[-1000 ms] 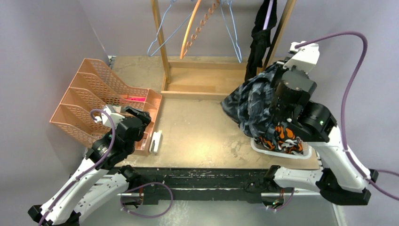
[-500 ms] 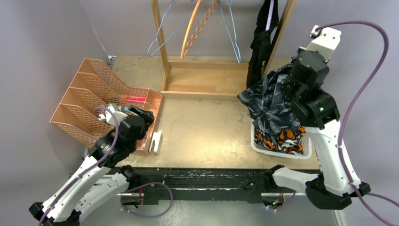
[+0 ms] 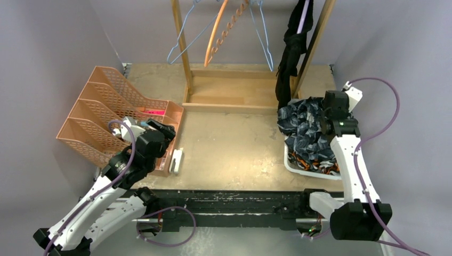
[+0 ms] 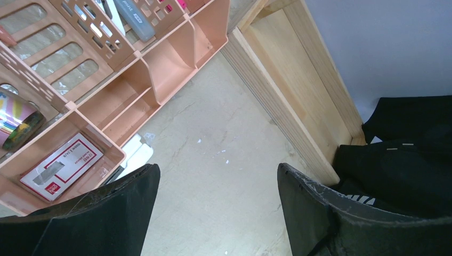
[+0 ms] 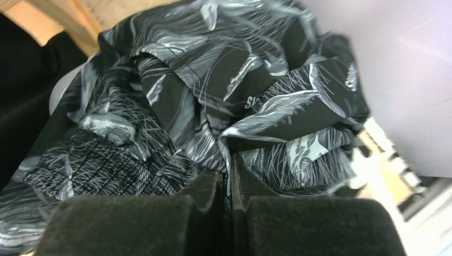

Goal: Remove the shorts from the hanger
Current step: Place the shorts in the basket.

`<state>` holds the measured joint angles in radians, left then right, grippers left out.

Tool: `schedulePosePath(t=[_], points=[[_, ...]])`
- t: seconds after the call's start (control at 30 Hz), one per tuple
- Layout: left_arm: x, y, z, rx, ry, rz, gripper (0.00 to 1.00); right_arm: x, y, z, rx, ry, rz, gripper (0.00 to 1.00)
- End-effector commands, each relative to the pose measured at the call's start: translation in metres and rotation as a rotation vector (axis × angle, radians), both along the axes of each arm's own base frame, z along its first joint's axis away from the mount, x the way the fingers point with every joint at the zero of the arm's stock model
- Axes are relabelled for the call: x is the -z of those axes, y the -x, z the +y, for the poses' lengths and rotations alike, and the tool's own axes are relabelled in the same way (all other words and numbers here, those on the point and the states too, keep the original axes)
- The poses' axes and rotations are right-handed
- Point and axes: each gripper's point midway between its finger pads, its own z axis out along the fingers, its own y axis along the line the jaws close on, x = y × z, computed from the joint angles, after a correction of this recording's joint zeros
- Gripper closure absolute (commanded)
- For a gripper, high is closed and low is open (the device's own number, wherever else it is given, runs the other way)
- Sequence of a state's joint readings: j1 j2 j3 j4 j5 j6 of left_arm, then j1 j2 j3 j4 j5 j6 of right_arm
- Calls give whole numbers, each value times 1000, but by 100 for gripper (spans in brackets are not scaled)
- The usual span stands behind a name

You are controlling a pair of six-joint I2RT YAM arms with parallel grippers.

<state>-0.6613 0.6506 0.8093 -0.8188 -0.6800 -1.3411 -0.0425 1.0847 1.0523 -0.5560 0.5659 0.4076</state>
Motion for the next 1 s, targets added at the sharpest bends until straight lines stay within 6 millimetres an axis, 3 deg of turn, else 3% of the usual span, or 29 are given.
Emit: schedulePosePath(t=[0.0,0.2,0.37,0.47,0.57,0.7,0.77,0.8,0.87,0.97], points=[[-3,-5,-4,18,-6,-13,20,28,-25,32,-94,-226,-118,100],[-4,-4,-3,16,-2,-18,20,111,-32,37,-72,-377,-7,94],[-3,-1,2,2,0,-25,20,175,-21,47,-56,-470,97,86],[-3,0,2,4,7,-31,20,189,-10,46,-25,-472,151,85],[-3,1,3,3,4,-29,20,155,-11,37,4,-426,90,80],[-3,2,5,-2,-6,-25,20,33,-29,25,-65,-305,-173,47],[-2,0,4,-4,-2,-31,20,-10,-35,27,-157,-247,-274,40],[-1,-1,3,0,-1,-32,20,-27,-37,24,-178,-200,-293,30],[-1,-2,0,8,1,-32,20,-38,-44,33,-265,-201,-253,26],[0,-3,-1,12,-5,-22,20,-27,-50,44,-338,-216,-171,18]])
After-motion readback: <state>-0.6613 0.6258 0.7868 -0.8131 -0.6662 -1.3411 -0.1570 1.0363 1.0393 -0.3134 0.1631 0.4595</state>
